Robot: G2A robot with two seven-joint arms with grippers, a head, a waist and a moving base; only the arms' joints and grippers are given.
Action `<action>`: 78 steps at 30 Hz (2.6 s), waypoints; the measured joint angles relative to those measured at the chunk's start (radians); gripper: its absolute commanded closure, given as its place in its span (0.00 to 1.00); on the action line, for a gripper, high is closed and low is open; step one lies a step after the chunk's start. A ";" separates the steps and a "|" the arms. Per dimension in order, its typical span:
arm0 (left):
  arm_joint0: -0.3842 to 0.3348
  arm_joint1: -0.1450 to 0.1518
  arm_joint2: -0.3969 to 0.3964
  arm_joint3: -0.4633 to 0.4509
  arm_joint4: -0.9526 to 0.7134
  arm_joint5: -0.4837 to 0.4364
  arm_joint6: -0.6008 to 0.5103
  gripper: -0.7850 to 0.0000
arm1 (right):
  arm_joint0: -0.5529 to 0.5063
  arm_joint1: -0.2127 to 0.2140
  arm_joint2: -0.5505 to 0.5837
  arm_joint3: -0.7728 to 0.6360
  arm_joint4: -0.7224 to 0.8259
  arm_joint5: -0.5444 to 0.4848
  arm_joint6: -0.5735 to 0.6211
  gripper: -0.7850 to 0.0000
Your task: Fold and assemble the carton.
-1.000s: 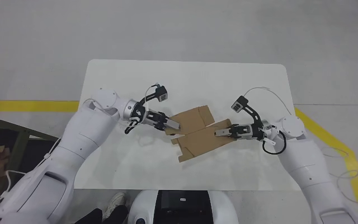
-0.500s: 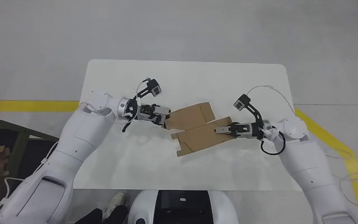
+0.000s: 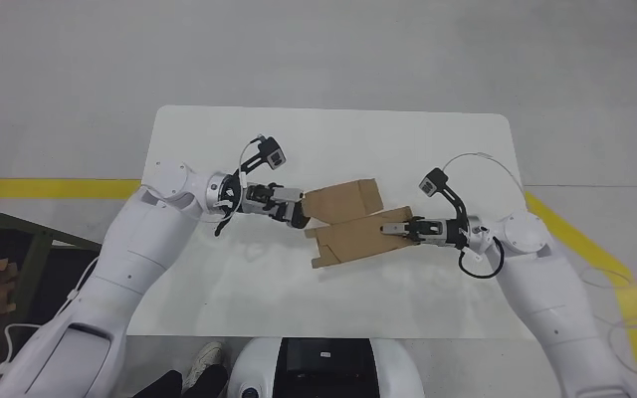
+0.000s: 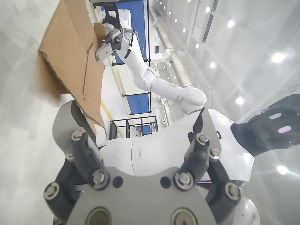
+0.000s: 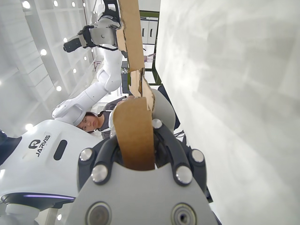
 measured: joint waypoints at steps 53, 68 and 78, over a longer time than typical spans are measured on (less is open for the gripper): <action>-0.028 -0.043 0.022 0.091 0.136 0.096 0.077 0.58 | -0.078 0.022 0.043 -0.137 -0.049 0.012 -0.082 1.00; -0.034 -0.046 0.030 0.093 0.198 0.111 0.071 1.00 | -0.085 0.028 0.054 -0.152 -0.062 0.021 -0.094 0.00; -0.031 -0.047 0.014 0.079 0.186 0.092 0.065 1.00 | -0.098 0.040 0.102 -0.109 -0.098 0.017 -0.147 0.00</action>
